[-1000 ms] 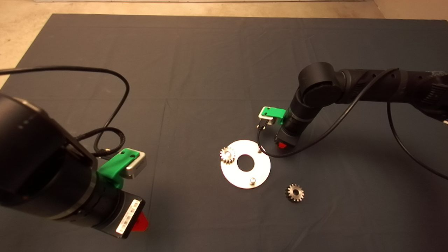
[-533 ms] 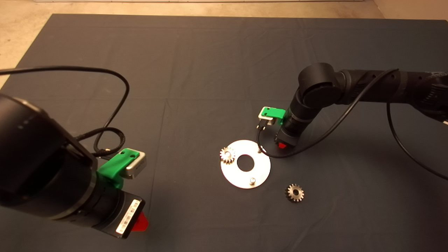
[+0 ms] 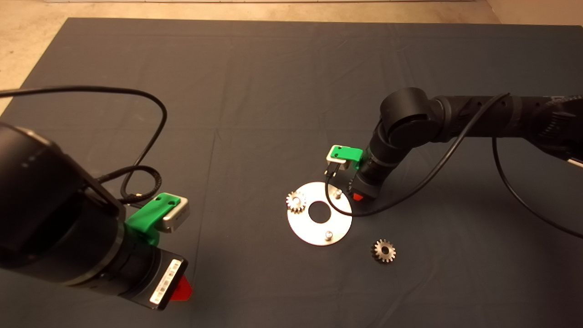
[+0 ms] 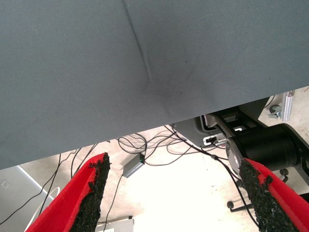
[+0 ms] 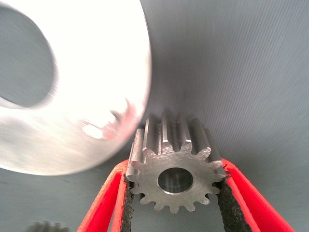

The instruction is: Install three planetary gears onto the carrier pins

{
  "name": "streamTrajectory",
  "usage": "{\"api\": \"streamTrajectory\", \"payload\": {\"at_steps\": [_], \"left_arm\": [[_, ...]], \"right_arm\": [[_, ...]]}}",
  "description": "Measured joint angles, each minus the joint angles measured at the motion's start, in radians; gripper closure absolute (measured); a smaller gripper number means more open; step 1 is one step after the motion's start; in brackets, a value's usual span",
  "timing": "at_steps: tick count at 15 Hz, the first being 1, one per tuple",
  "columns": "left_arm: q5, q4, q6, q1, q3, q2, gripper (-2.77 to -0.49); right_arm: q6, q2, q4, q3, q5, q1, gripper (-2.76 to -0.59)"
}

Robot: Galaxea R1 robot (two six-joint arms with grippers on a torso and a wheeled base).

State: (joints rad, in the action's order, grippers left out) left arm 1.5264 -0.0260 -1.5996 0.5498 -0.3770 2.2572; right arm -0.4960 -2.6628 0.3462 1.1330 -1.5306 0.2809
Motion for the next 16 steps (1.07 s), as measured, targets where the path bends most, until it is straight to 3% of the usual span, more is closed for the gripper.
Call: {"api": "streamTrajectory", "payload": {"at_steps": [7, 11, 16], "left_arm": [[0.0, 0.0, 0.0, 0.0, 0.0, 0.0, -1.88], [0.0, 0.0, 0.0, 0.0, 0.0, 0.0, -1.88], [0.0, 0.0, 0.0, 0.0, 0.0, 0.0, -1.88]], "right_arm": [[-0.023, -0.041, -0.042, -0.023, 0.0, 0.088, -1.02], [-0.031, -0.074, -0.075, -0.025, 0.001, 0.093, -1.02], [-0.034, -0.077, -0.085, -0.032, 0.0, 0.093, -1.02]]}}
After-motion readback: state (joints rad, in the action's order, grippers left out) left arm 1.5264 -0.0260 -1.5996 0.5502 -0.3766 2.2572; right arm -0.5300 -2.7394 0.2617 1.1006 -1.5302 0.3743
